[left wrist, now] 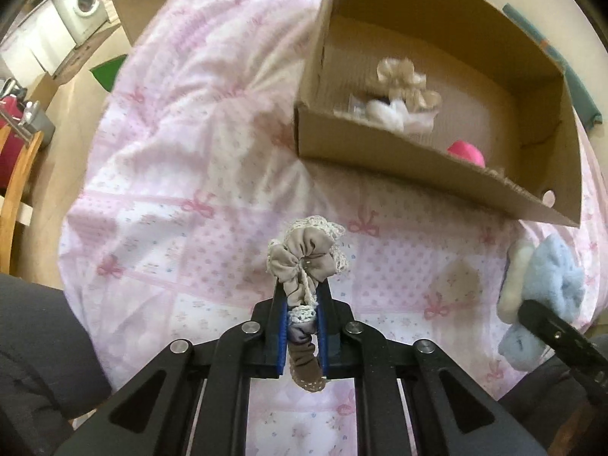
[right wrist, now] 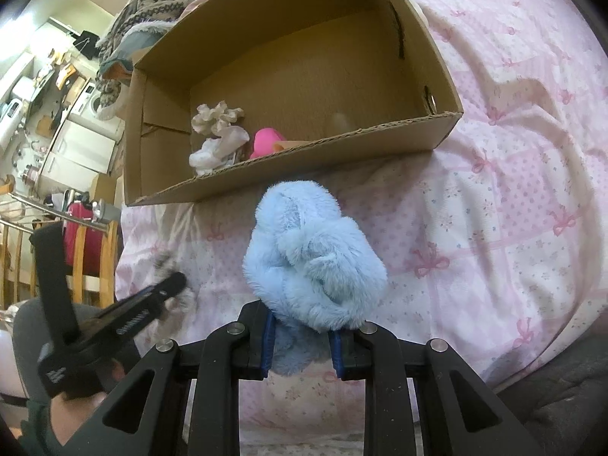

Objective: Organize soft objects
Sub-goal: 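Carry the beige scrunchie with the left tool while the right tool carries the blue scrunchie into the box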

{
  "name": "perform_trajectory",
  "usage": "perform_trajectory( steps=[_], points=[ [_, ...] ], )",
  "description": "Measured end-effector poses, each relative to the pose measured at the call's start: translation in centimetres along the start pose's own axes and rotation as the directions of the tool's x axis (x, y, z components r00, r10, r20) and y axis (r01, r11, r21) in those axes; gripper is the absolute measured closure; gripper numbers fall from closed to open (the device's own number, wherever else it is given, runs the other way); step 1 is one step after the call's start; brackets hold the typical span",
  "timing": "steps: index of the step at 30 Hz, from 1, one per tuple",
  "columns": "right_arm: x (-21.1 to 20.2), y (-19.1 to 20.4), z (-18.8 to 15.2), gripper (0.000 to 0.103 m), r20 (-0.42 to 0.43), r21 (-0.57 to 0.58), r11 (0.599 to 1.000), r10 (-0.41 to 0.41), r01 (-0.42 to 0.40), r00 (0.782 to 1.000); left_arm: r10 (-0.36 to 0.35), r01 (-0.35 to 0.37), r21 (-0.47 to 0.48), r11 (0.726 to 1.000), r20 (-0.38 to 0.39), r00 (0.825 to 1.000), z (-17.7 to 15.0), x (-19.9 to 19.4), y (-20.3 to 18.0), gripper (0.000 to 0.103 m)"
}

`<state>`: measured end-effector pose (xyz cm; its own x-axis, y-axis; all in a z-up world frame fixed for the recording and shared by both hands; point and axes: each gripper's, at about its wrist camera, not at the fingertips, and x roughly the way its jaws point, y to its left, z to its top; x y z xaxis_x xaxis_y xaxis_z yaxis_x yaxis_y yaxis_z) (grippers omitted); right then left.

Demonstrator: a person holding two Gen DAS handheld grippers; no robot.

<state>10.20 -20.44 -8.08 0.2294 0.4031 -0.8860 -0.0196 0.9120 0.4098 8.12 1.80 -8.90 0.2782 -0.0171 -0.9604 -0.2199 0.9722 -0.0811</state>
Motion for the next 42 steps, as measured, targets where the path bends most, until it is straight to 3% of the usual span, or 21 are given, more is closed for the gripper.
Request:
perform_trajectory(
  steps=[8,13,18,28,32,42],
  points=[
    [-0.8,0.6,-0.4,0.078,0.026,-0.029,1.000,0.002,-0.001,1.000,-0.011,0.012,-0.023,1.000,0.045,0.999,-0.4,-2.2,-0.1,0.092],
    [-2.7,1.1,-0.5,0.078,0.071,-0.052,0.998,0.040,-0.036,0.997,-0.050,0.050,0.007,0.999,0.122,0.991,-0.4,-5.1,-1.3,0.092],
    [-5.0,1.8,0.1,0.078,0.127,-0.074,0.995,0.071,-0.062,0.989,-0.073,0.054,0.088,0.995,0.234,0.969,1.5,-9.1,-2.8,0.092],
    [-9.3,3.4,5.1,0.078,0.268,-0.144,0.987,0.111,-0.075,0.957,-0.137,0.090,0.151,0.984,0.338,0.931,7.2,-13.4,-5.0,0.092],
    [-9.5,3.3,7.3,0.078,0.304,-0.155,0.986,0.108,-0.063,0.947,-0.143,0.087,0.171,0.981,0.347,0.927,9.4,-12.9,-6.1,0.092],
    [-5.9,1.7,10.2,0.078,0.280,-0.115,0.993,0.060,-0.029,0.958,-0.147,0.082,0.212,0.974,0.312,0.939,12.3,-7.8,-8.3,0.092]
  ],
)
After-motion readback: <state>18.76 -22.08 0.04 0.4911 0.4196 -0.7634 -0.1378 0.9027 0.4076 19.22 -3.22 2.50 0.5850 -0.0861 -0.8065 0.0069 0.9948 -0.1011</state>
